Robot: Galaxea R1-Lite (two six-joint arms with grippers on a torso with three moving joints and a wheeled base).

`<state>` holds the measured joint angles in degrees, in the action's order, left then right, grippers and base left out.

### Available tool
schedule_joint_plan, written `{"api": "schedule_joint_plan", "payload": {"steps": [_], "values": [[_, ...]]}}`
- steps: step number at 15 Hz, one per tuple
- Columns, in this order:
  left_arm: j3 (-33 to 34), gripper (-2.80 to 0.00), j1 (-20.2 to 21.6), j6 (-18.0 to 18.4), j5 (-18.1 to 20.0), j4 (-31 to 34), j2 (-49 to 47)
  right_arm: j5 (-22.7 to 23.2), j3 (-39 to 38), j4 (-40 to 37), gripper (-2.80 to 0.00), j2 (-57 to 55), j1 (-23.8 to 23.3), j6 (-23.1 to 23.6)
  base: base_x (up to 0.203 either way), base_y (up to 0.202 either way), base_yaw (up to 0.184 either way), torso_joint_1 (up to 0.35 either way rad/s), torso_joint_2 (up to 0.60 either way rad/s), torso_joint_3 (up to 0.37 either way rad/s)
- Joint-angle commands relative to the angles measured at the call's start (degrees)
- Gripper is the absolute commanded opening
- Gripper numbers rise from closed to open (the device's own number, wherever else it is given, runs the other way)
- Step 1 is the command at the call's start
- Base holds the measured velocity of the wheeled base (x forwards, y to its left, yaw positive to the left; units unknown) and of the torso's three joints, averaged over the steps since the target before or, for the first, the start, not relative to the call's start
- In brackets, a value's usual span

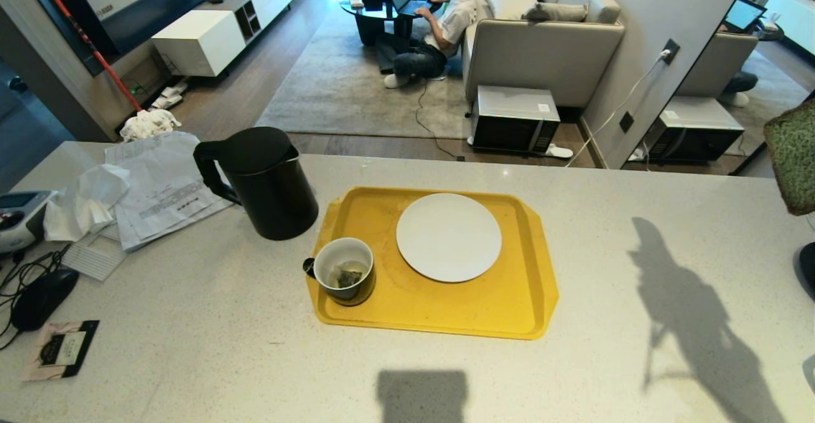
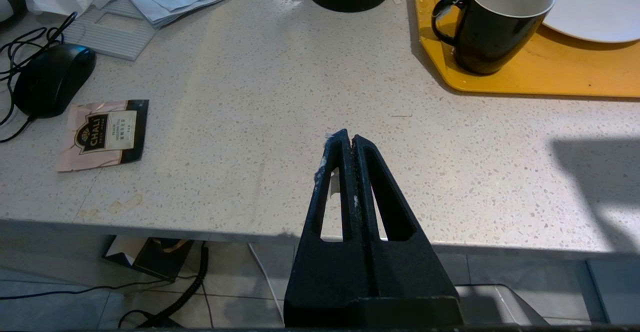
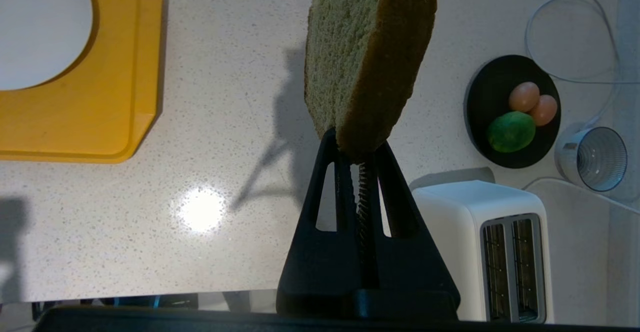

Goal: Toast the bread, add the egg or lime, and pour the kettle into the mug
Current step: Put the bread slices in the toaster

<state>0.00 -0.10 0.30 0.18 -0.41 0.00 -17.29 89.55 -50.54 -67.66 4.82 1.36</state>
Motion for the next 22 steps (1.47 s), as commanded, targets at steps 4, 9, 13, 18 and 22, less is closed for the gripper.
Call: {"api": "schedule_joint_plan", "payload": {"steps": [4, 9, 13, 18, 22], "values": [[0.0, -2.8, 0.01, 0.05, -0.01, -0.02, 0.0, -0.64, 1.29, -0.26, -2.8, 0.11, 0.02, -0.04, 0.0, -0.001, -0.015, -0.001, 0.0, 0.0], [0.0, -2.8, 0.01, 0.05, -0.01, -0.02, 0.0, -0.73, 1.64, -0.26, -2.8, 0.07, -0.01, -0.04, 0.0, 0.008, -0.164, 0.006, 0.0, 0.001], [0.0, -2.8, 0.01, 0.05, -0.01, -0.02, 0.0, -0.81, 1.77, -0.26, -2.8, 0.16, -0.07, -0.13, 0.001, 0.009, -0.172, 0.005, 0.0, 0.001], [0.0, -2.8, 0.01, -0.04, -0.01, -0.02, 0.0, -1.61, 1.59, -0.26, -2.8, 0.25, 0.01, -0.48, 0.001, 0.009, -0.173, 0.003, 0.0, 0.002], [0.0, -2.8, 0.01, 0.05, -0.01, -0.02, 0.0, -1.61, 1.39, -0.35, -2.8, 0.25, 0.02, -0.57, 0.0, 0.002, -0.086, 0.003, 0.0, 0.002]]}}
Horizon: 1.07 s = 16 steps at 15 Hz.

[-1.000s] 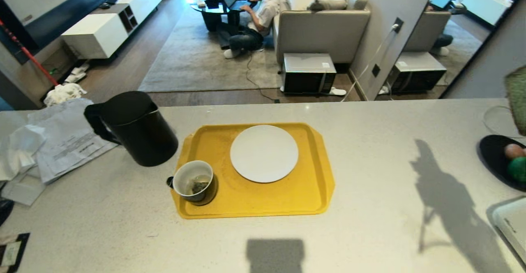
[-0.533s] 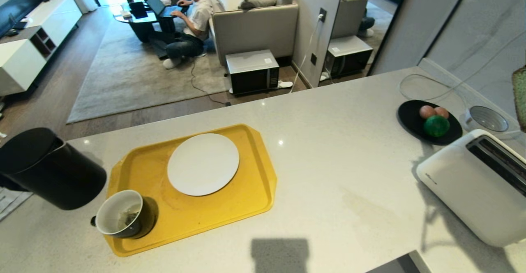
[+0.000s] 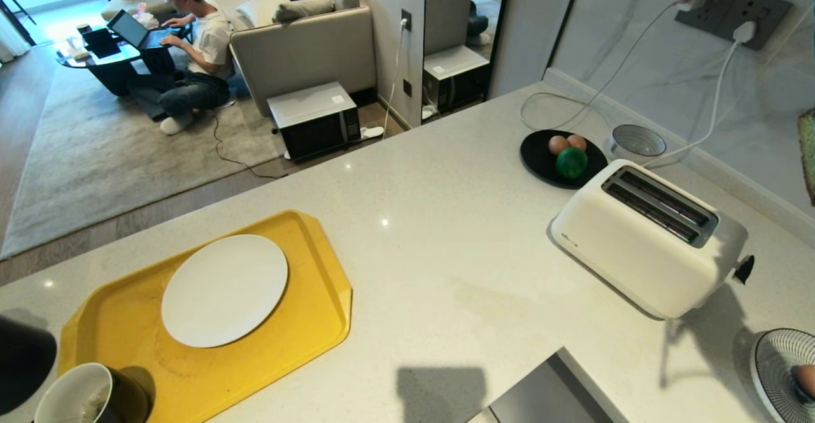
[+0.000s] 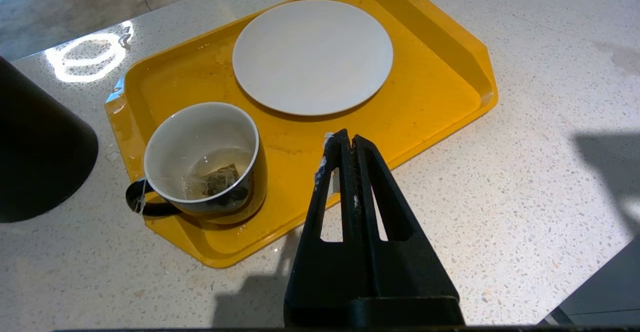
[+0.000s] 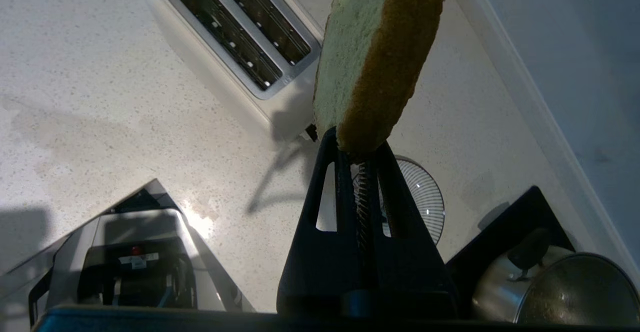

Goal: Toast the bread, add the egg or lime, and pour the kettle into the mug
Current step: Put the bread slices in the toaster

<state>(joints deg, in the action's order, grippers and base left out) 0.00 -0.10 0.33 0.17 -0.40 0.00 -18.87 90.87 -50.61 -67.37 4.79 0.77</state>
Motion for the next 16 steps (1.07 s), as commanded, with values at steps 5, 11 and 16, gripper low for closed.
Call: {"api": "schedule_joint_plan", "payload": {"steps": [5, 11, 16], "values": [[0.0, -2.8, 0.01, 0.02, 0.01, -0.04, 0.0, -0.08, 0.56, -0.28, -2.8, -0.77, 0.36, 0.14, 0.0, 0.0, 0.0, 0.0, 0.0, 0.0], [0.0, -2.8, 0.01, -0.01, 0.01, -0.04, 0.0, 0.59, 6.72, -1.27, -2.8, -9.33, -0.95, 5.63, 0.0, 0.0, 0.0, 0.0, 0.0, 0.0], [0.0, -2.8, 0.01, 0.02, 0.01, -0.04, 0.0, 16.53, 9.48, -0.73, -2.8, -15.43, -10.43, 21.95, 0.0, 0.0, 0.0, 0.0, 0.0, 0.0]]}}
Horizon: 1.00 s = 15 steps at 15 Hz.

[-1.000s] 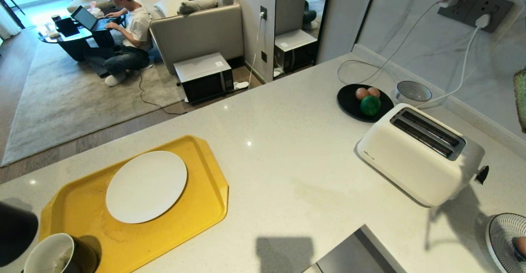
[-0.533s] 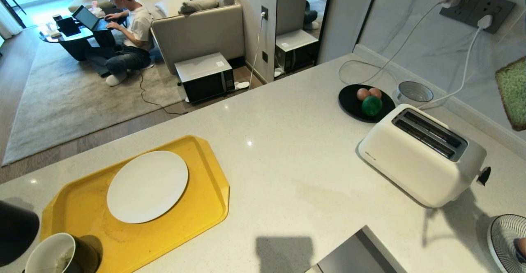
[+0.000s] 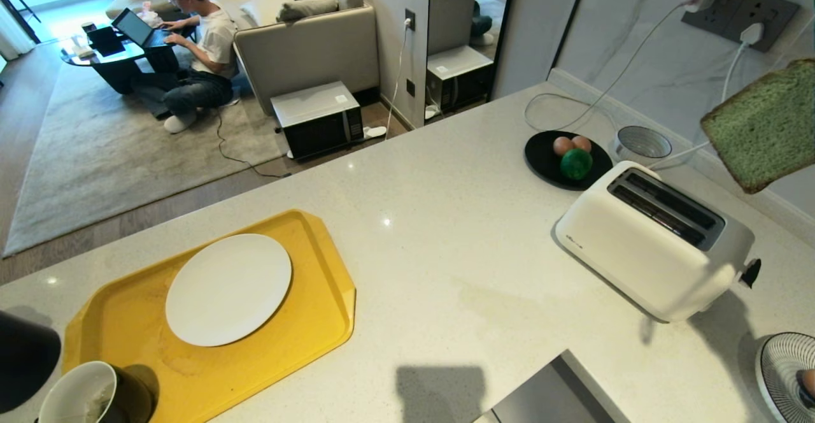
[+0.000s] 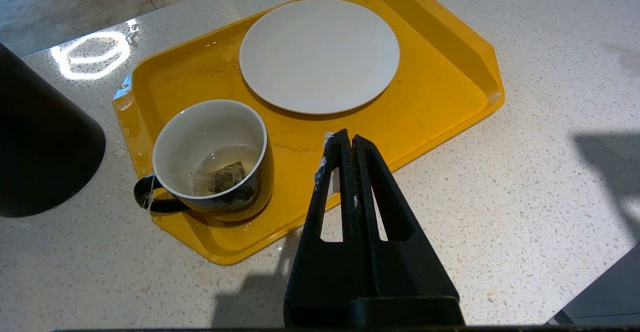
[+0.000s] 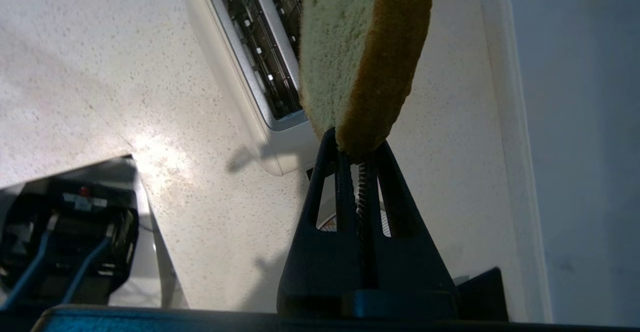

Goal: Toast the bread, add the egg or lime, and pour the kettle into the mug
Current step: Put the bread slices in the toaster

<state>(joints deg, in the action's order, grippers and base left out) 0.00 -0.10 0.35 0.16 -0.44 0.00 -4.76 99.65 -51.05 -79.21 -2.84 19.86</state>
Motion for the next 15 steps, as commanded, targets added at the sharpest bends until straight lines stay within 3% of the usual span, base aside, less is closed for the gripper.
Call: {"api": "schedule_joint_plan", "payload": {"steps": [1, 5, 15], "values": [[0.0, -2.8, 0.01, -0.09, 0.02, 0.0, 0.0, 3.06, 1.23, -0.28, -2.8, -5.0, -3.96, 4.38, 0.0, 0.0, 0.0, 0.0, 0.0, 0.0], [0.0, -2.8, 0.01, 0.0, 0.02, 0.0, 0.0, 8.1, 1.71, -0.27, -2.8, -8.01, -7.34, 9.95, 0.0, 0.0, 0.0, 0.0, 0.0, 0.0], [0.0, -2.8, 0.01, 0.0, 0.02, 0.0, 0.0, 8.36, 2.56, -0.1, -2.8, -13.99, -8.08, 12.51, 0.0, 0.0, 0.0, 0.0, 0.0, 0.0]]}}
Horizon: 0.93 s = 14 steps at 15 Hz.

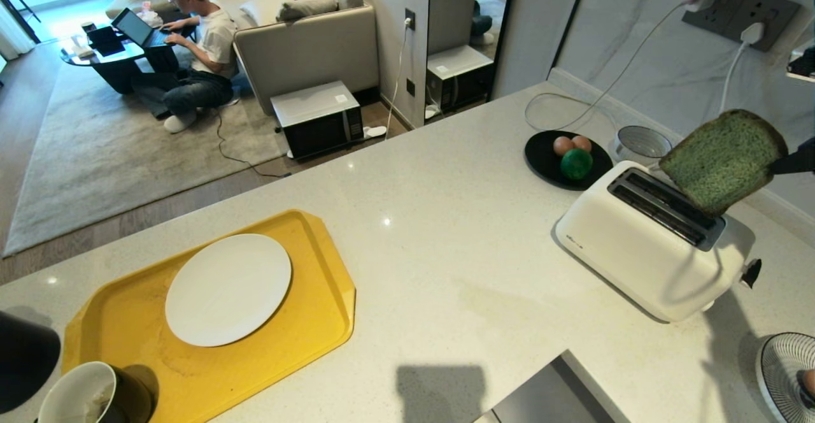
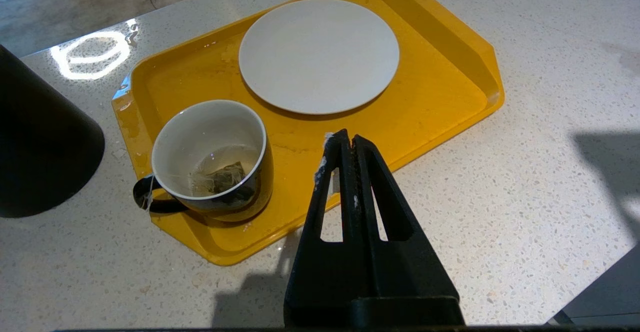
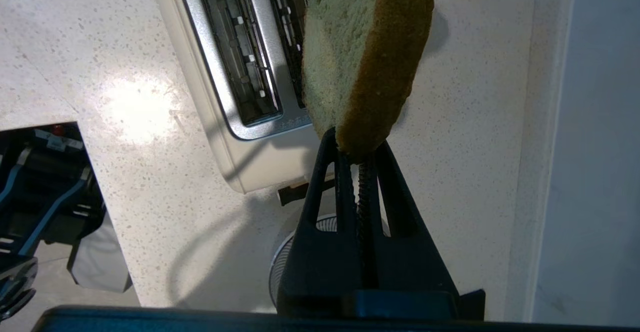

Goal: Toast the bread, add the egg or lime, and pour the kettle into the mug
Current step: Put the bread slices in the toaster

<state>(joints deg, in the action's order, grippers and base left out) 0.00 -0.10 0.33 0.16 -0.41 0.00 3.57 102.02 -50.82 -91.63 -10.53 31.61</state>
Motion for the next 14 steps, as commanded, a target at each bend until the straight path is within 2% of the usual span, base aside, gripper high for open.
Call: {"api": "schedule_joint_plan", "payload": {"steps": [1, 14], "values": [[0.0, -2.8, 0.01, 0.02, 0.02, -0.02, 0.0, 0.03, 0.19, -0.33, -2.8, -2.05, -0.54, 1.38, 0.0, 0.0, 0.0, 0.0, 0.0, 0.0], [0.0, -2.8, 0.01, 0.02, 0.02, -0.02, 0.0, 0.05, -1.81, -0.42, -2.8, -3.46, -0.63, 3.0, 0.0, 0.0, 0.0, 0.0, 0.0, 0.0]]}}
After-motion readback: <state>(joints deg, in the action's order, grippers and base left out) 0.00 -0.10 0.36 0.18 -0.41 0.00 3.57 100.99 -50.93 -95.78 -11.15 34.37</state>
